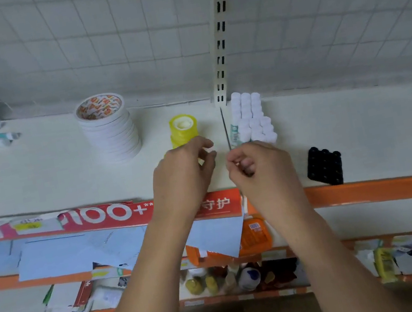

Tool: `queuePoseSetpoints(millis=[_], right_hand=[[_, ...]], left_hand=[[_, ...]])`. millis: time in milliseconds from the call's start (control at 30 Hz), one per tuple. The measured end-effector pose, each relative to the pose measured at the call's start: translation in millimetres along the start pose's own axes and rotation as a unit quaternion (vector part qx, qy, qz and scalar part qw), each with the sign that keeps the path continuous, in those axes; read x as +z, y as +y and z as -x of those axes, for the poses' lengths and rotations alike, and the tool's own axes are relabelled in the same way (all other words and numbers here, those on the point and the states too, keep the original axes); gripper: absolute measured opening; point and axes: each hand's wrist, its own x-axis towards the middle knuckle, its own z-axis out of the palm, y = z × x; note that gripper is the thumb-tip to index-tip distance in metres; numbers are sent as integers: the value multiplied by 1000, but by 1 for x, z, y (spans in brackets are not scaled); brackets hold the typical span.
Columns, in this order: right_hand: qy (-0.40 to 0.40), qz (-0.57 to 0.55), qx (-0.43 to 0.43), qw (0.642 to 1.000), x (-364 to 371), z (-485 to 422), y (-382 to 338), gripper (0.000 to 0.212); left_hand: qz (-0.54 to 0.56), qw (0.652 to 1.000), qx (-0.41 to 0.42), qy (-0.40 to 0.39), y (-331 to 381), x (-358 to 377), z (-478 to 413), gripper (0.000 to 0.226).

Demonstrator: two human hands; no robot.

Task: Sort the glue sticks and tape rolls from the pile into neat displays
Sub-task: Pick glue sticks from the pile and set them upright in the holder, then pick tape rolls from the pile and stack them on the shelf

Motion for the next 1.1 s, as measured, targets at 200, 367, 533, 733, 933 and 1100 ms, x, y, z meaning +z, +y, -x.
queuePoseSetpoints(millis=[200, 367, 533, 733, 933, 1100], right_hand=[[-98, -18, -77, 992, 82, -12, -80, 19], [-173, -20, -143, 974, 171, -9, -169, 27], [-209, -47, -187, 959, 249, 8, -253, 20], [-244, -56, -197, 948, 308, 26, -316, 20], [-234, -51, -179, 954, 337, 6, -328, 19], [-219, -49, -169, 960, 362, -21, -329, 15]], left_hand=[[-117, 990, -75, -15, -84, -93, 27, 18], [-184, 973, -140, -4, -169, -180, 68, 19], [-232, 956, -181, -8, -246, -256, 109, 22], [-236, 952, -193, -17, -303, -306, 127, 26], [-225, 957, -182, -7, -337, -317, 104, 24], [-232, 953, -194, 0, -362, -313, 77, 27]])
